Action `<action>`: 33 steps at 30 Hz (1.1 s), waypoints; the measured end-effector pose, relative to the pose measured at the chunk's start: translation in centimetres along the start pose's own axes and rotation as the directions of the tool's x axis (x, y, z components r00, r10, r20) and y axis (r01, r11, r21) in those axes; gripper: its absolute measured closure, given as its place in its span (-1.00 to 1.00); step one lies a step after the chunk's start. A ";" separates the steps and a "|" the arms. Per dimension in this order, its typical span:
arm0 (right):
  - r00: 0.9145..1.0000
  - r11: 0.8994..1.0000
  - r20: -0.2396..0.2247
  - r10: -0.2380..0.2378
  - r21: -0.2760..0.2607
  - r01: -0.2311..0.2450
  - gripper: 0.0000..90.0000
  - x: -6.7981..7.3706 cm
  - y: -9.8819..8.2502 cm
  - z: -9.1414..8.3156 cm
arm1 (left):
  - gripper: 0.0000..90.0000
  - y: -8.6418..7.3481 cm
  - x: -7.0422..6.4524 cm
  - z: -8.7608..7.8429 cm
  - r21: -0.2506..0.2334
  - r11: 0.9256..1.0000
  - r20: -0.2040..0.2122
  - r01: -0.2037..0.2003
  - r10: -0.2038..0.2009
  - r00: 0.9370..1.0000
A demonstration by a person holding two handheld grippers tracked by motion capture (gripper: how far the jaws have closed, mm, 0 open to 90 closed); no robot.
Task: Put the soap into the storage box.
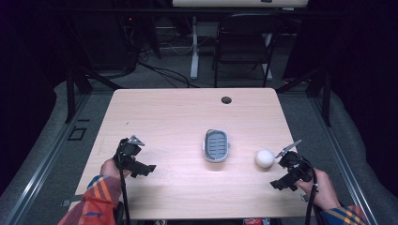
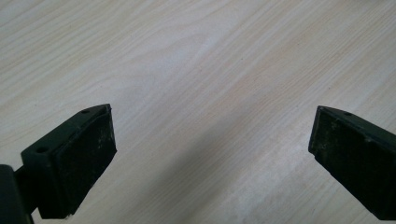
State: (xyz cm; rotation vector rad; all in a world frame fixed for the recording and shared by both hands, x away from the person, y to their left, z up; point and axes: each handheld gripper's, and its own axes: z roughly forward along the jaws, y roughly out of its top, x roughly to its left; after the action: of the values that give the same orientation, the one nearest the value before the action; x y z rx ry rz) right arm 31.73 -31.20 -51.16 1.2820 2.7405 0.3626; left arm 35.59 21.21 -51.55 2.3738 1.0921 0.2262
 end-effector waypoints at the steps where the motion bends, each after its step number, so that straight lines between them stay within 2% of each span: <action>1: 1.000 1.000 0.002 0.011 -0.025 -0.010 -0.94 0.1 -0.1 0.2 | -0.98 0.0 0.0 0.1 0.001 1.000 -0.001 0.001 -0.001 1.000; 2: 1.000 1.000 0.004 0.001 -0.002 -0.001 -0.94 0.1 0.0 0.1 | -0.98 0.0 0.0 0.1 0.001 1.000 -0.003 0.001 -0.001 1.000; 3: 1.000 1.000 -0.007 0.010 -0.007 -0.010 -0.93 0.2 -0.1 0.1 | -0.98 0.0 0.0 0.1 0.002 1.000 -0.003 0.001 -0.001 1.000; 7: 1.000 0.999 0.001 0.006 -0.032 -0.006 -0.93 0.3 -0.1 0.3 | -0.98 -0.1 0.0 0.0 -0.001 1.000 -0.007 0.002 -0.002 1.000; 10: 1.000 1.000 -0.006 -0.007 -0.010 0.007 -0.93 0.2 0.2 0.3 | -0.98 -0.1 0.0 0.0 -0.001 1.000 -0.010 0.005 -0.005 1.000; 12: 1.000 1.000 -0.009 0.008 -0.030 -0.008 -0.93 0.2 0.2 0.6 | -0.98 0.0 0.0 0.1 0.002 1.000 -0.007 -0.001 0.001 1.000; 13: 1.000 1.000 -0.009 -0.001 -0.011 0.001 -0.93 0.1 0.4 0.5 | -0.98 0.0 0.0 0.2 0.005 1.000 -0.006 -0.004 0.004 1.000; 15: 1.000 1.000 -0.023 -0.005 -0.013 0.004 -0.93 0.1 0.5 0.6 | -0.98 0.0 0.0 0.2 0.007 1.000 -0.005 -0.006 0.006 1.000; 18: 1.000 1.000 -0.021 -0.010 -0.006 0.010 -0.93 0.1 0.7 0.7 | -0.98 0.0 0.0 0.1 0.007 1.000 -0.005 -0.001 0.001 1.000; 23: 0.999 1.000 -0.051 -0.005 -0.022 0.004 -1.00 -0.2 1.3 1.0 | -0.97 0.0 0.0 0.2 0.013 1.000 -0.002 -0.002 0.002 1.000; 24: 0.998 0.998 -0.058 0.015 -0.054 -0.018 -1.00 -0.1 1.3 1.2 | -0.97 0.0 0.0 0.2 0.015 1.000 0.000 -0.003 0.003 1.000; 26: 0.998 0.999 -0.063 -0.009 -0.034 0.007 -1.00 -0.4 1.6 1.0 | -0.97 0.0 0.0 0.2 0.014 1.000 0.000 -0.003 0.003 1.000; 28: 0.997 0.998 -0.082 0.010 -0.062 -0.016 -1.00 -0.5 1.7 1.1 | -0.97 0.0 0.1 0.2 0.015 1.000 -0.002 -0.002 0.002 1.000; 31: 0.998 0.997 -0.068 0.008 -0.073 -0.013 -1.00 -0.7 1.9 1.0 | -0.96 0.0 0.0 0.2 0.013 1.000 -0.003 -0.002 0.002 1.000; 33: 0.997 0.997 -0.078 0.000 -0.077 -0.006 -1.00 -0.8 2.0 1.0 | -0.96 0.0 0.0 0.2 0.015 1.000 -0.001 -0.003 0.003 1.000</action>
State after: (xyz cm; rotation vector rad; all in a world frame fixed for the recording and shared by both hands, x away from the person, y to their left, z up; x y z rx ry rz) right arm 33.93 -30.38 -51.63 1.2789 2.7584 0.5251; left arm 35.69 21.16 -51.71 2.3888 1.0937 0.2210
